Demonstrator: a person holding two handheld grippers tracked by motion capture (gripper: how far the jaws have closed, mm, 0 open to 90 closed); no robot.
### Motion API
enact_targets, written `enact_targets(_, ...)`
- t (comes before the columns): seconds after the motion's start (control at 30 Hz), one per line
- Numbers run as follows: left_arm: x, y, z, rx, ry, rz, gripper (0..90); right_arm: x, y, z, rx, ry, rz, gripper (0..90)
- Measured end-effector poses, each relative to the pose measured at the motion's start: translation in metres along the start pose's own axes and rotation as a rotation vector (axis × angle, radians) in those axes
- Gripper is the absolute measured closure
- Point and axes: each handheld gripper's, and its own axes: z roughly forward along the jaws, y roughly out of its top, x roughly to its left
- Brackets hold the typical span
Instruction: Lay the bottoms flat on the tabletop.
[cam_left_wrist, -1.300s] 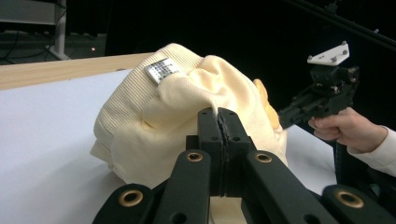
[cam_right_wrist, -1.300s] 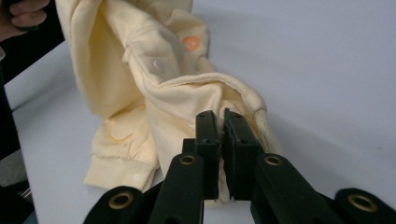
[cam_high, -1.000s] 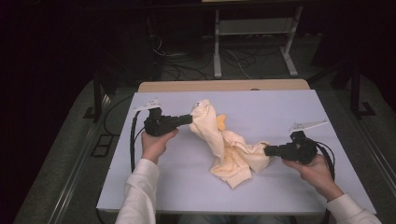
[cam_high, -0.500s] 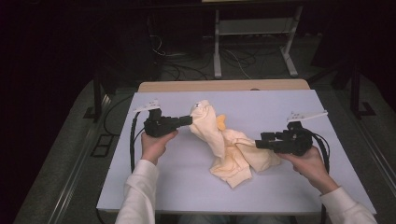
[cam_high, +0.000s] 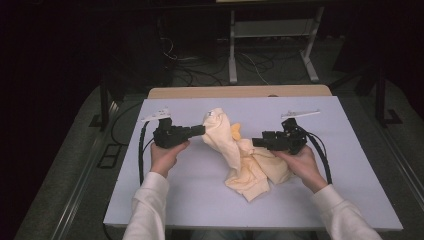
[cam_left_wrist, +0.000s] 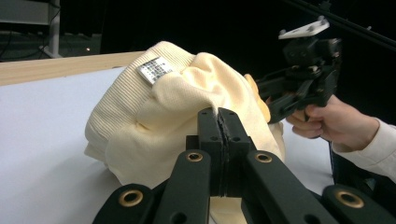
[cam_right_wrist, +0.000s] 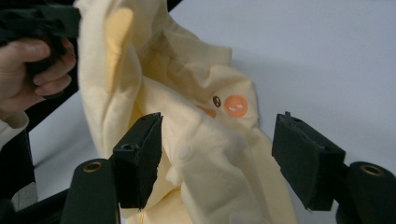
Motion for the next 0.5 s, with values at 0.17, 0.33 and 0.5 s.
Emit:
enact_targets(0.17, 0.000, -0.001, -0.001, 0.000, 0.001, 0.001, 88.2, 0.002, -0.003, 0.014, 0.046, -0.003, 0.011, 40.4)
enact_targets(0.33, 0.002, -0.004, -0.004, 0.010, 0.023, -0.004, 87.7, 0.013, -0.007, 0.021, 0.092, 0.011, -0.037, 71.3)
enact_targets(0.5, 0.005, -0.008, -0.010, -0.004, 0.046, -0.029, 85.8, 0.024, -0.011, 0.022, 0.086, 0.009, -0.059, 74.9)
